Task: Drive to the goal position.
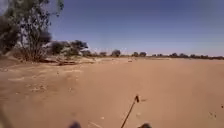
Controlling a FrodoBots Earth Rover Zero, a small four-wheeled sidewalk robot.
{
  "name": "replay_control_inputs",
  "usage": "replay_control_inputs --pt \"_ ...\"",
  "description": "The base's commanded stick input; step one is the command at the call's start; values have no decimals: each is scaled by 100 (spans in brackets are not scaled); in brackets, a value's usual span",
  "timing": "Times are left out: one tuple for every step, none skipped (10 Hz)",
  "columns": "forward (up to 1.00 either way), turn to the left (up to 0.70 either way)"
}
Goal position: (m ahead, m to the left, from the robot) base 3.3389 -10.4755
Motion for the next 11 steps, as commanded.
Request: replay_control_inputs --pt "100 0" --pt "100 0" --pt "100 0" --pt "100 0" --pt "100 0" --pt "100 0" --pt "100 0" --pt "100 0" --pt "100 0" --pt "100 0" --pt "100 0"
